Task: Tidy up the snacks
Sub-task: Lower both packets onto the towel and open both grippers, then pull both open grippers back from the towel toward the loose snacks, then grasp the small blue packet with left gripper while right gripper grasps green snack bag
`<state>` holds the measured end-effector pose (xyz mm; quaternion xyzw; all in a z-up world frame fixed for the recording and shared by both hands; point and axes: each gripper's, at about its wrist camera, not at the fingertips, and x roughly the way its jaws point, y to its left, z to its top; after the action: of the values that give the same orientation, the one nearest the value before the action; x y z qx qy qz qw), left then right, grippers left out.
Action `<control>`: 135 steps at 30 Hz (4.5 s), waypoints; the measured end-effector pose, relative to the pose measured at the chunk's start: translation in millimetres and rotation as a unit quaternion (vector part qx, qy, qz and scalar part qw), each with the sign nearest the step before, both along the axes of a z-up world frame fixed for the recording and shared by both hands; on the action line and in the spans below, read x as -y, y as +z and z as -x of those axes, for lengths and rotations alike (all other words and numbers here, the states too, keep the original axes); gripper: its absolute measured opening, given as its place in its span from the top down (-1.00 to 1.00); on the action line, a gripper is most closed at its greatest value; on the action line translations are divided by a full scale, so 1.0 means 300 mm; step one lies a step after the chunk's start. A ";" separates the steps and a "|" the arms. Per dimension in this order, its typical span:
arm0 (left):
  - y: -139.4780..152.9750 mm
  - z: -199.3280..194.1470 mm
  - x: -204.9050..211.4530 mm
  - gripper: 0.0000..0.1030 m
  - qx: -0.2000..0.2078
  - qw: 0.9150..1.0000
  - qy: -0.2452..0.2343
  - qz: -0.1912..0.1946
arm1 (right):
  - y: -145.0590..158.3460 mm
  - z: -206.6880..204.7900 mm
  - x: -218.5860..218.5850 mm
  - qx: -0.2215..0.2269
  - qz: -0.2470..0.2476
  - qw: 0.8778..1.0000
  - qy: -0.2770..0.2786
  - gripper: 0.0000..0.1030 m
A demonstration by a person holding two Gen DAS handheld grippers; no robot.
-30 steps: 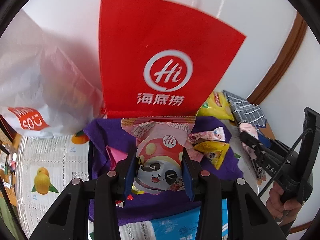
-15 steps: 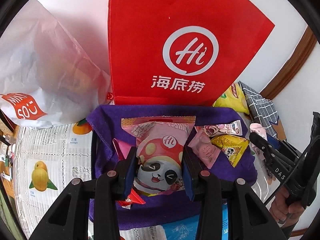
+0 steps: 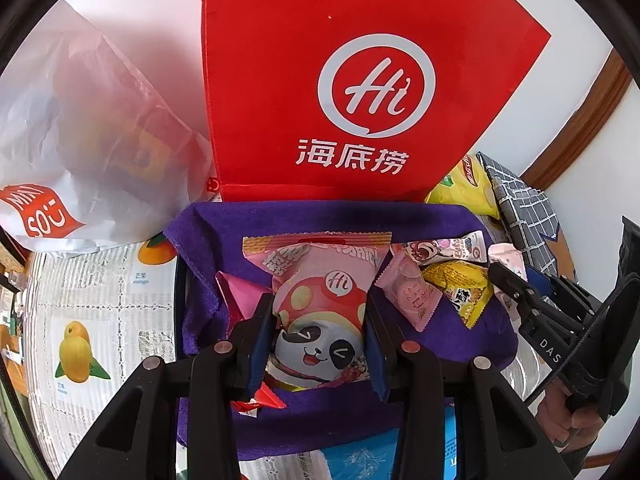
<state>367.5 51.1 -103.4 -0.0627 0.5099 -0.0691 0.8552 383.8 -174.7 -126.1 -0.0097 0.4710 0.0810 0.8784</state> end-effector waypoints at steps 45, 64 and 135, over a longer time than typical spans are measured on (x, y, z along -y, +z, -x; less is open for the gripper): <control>0.066 0.030 0.002 -0.31 0.029 1.000 -0.010 0.004 | -0.006 0.019 -0.032 -0.019 0.008 1.000 0.022 0.25; 0.148 0.089 0.044 -0.32 0.045 0.999 -0.027 0.016 | 0.132 0.171 0.054 0.000 0.014 1.000 -0.018 -0.24; 0.117 0.692 0.053 -0.43 0.070 0.997 0.028 -0.027 | 0.111 0.649 0.256 0.020 -0.049 0.996 -0.076 -0.53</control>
<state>159.8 35.3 -68.3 -0.0491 0.4488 -0.0358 0.8915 189.0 -251.4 -92.9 0.0673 0.4479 0.0364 0.8908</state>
